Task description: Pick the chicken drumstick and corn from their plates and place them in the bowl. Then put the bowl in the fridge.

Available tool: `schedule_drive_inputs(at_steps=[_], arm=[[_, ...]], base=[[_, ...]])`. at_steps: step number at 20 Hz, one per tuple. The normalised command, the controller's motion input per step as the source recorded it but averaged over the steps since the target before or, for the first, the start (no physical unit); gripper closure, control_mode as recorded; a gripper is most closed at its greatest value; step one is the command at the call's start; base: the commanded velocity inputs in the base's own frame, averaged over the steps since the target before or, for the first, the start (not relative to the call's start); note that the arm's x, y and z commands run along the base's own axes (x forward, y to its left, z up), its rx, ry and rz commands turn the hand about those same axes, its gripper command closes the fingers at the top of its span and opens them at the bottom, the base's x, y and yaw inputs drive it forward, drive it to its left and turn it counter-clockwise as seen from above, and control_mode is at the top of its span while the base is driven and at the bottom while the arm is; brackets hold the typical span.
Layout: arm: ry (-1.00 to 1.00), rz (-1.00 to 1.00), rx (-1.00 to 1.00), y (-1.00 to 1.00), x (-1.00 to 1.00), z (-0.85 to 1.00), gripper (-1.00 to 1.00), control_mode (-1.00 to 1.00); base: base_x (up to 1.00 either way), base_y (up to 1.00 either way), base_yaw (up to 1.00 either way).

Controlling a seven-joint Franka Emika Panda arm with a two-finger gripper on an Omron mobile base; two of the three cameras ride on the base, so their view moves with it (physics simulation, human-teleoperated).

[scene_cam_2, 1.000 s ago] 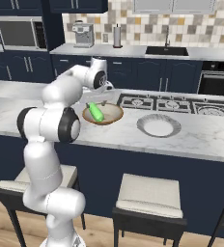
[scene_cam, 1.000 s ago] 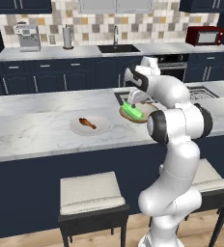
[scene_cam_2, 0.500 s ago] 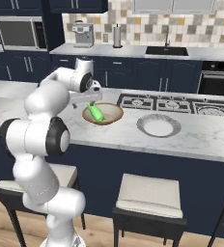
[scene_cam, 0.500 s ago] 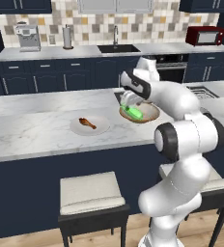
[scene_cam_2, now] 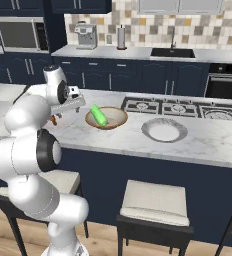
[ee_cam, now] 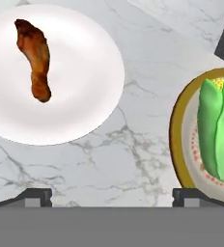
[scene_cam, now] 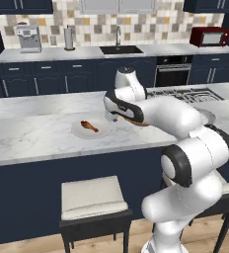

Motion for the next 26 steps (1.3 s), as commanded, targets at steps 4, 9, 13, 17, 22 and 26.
schedule_drive_inputs(at_steps=[4,9,13,17,22,26], arm=[[0.0,0.0,-0.06,0.72,-0.02,0.0,-1.0,-1.0],[0.07,0.0,0.0,0.63,0.0,0.01,-1.0,-1.0],[0.03,0.0,0.0,0.55,0.0,0.0,-1.0,-1.0],[0.0,-0.01,0.0,0.4,0.04,-0.08,-1.0,-1.0],[0.0,0.0,0.0,0.16,0.15,-0.25,-1.0,-1.0],[0.0,0.0,0.0,0.1,0.28,-0.21,-1.0,-1.0]], base=[[0.0,0.0,0.0],[0.0,0.0,0.0],[0.0,0.0,0.0],[0.0,0.0,0.0],[0.0,0.0,0.0],[0.0,0.0,0.0]])
